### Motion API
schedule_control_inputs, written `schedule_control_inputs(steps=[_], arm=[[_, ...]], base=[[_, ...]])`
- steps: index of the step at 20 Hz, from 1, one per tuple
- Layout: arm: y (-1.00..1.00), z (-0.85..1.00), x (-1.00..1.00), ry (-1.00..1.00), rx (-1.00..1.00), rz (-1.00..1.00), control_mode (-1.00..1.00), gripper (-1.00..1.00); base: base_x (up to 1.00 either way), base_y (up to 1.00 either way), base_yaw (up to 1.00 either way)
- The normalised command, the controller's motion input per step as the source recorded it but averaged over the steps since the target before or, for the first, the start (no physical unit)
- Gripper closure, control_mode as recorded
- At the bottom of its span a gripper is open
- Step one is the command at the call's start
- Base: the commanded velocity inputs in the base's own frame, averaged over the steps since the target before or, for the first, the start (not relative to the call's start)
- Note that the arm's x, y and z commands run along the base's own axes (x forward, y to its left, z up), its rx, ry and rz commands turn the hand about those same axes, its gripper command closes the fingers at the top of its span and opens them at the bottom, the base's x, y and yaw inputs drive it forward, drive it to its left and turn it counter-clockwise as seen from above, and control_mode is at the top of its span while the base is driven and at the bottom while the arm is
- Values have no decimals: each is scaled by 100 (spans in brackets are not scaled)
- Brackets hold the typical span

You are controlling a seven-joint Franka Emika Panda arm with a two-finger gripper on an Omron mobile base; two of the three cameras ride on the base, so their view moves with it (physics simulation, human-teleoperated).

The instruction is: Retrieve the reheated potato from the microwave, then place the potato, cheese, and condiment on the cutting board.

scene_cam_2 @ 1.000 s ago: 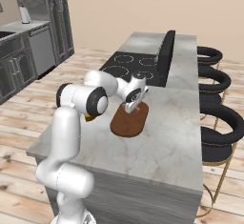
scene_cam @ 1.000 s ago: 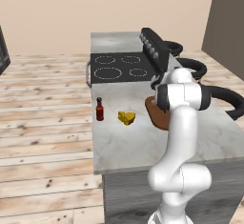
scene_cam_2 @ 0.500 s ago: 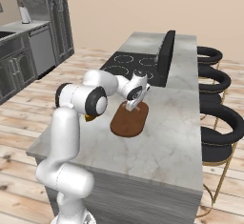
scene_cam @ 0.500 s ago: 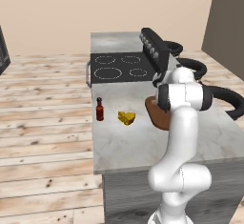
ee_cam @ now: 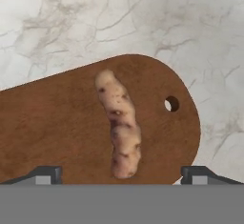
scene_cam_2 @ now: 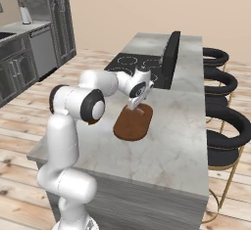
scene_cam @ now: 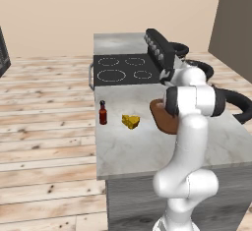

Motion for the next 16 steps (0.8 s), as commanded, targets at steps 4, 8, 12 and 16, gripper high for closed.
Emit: schedule_control_inputs(steps=[4, 8, 12, 16], arm=[[13, 20, -50, 0, 0, -11, -100, -100], [21, 20, -46, 0, 0, -11, -100, -100], [27, 25, -39, 0, 0, -10, -100, -100], [34, 30, -35, 0, 0, -5, -100, -100]], base=[[0, 0, 0], [0, 0, 0], [0, 0, 0], [0, 0, 0]])
